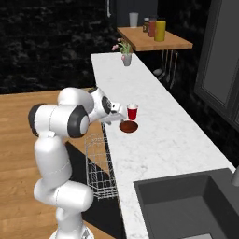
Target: Pick up the cup and bowl from the counter, place them in the dishwasher, and close the dishwasher door.
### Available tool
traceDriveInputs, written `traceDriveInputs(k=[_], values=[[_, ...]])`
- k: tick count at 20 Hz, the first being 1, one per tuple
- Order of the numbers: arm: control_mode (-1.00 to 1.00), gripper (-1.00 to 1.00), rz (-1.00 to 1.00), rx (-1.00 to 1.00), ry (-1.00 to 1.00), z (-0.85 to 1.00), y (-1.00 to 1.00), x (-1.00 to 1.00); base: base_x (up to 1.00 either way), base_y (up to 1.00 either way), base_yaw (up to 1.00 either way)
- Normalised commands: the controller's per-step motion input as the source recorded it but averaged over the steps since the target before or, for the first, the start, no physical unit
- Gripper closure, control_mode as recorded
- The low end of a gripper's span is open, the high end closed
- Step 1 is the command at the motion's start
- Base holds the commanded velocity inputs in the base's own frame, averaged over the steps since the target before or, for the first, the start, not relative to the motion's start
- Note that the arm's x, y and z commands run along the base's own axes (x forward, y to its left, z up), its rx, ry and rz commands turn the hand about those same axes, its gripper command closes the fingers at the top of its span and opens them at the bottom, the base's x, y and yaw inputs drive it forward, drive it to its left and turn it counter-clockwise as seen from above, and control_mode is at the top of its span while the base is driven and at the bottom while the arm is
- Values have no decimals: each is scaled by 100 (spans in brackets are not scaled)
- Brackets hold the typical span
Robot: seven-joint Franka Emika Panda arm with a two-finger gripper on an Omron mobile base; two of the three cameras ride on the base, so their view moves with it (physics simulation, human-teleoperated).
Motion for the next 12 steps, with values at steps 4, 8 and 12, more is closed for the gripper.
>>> traceDriveInputs(k=[4,8,12], values=[[-100,-100,1,0,9,-41,0,37,0,0,0],[-100,-100,1,0,11,-46,0,39,0,0,0],[-100,-100,0,0,8,-40,0,47,0,0,0]])
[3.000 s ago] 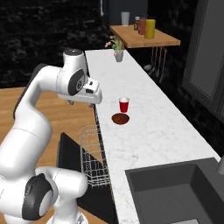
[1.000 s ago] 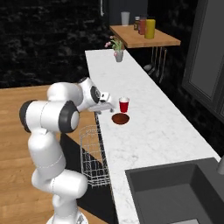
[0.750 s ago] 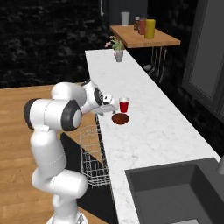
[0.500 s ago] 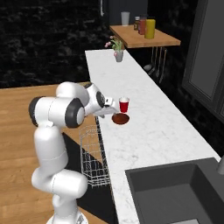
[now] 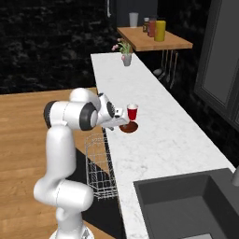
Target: Pick up the cup and bowl from the counter, place them in the dishwasher, and close the dishwasher door.
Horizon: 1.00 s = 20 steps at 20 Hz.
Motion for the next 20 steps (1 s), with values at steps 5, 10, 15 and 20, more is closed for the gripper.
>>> traceDriveInputs(k=[5,10,15,20], values=[[-100,-100,0,0,1,-24,-8,51,0,0,0],[-100,-100,0,0,0,-25,-24,46,0,0,0],[-100,-100,0,0,0,-33,-52,7,0,0,0],[-100,-100,0,0,0,-32,-54,-29,0,0,0]])
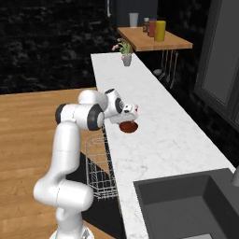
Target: Pick up the cup and bowl from the counter, place them in the dishwasher, and close the dishwasher door.
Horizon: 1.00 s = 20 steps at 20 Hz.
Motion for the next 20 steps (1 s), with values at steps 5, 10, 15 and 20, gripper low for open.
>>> traceDriveInputs(k=[5,10,15,20], values=[[-100,-100,0,3,0,-34,-32,-38,0,0,0],[-100,100,0,1,0,-33,-7,-27,0,0,0],[-100,100,0,0,-12,-8,-1,-43,0,0,0],[-100,100,0,0,-18,2,30,-50,0,0,0]])
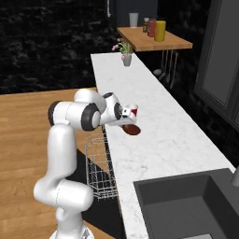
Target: Pick up the cup and bowl from the counter, place them in the dishwasher, and close the dishwasher door.
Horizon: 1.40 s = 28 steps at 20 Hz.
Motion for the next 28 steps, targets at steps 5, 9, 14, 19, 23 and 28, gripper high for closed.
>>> traceDriveInputs(k=[5,9,14,19,23,28], values=[[-100,100,1,0,-16,13,79,-60,0,0,0],[-100,100,1,0,-6,12,100,-53,0,0,0],[-100,100,1,0,0,12,100,-31,0,0,0],[-100,100,1,0,3,1,100,-9,0,0,0],[-100,100,0,0,5,-1,87,0,0,0,0],[-100,100,0,0,2,-29,57,20,0,0,0]])
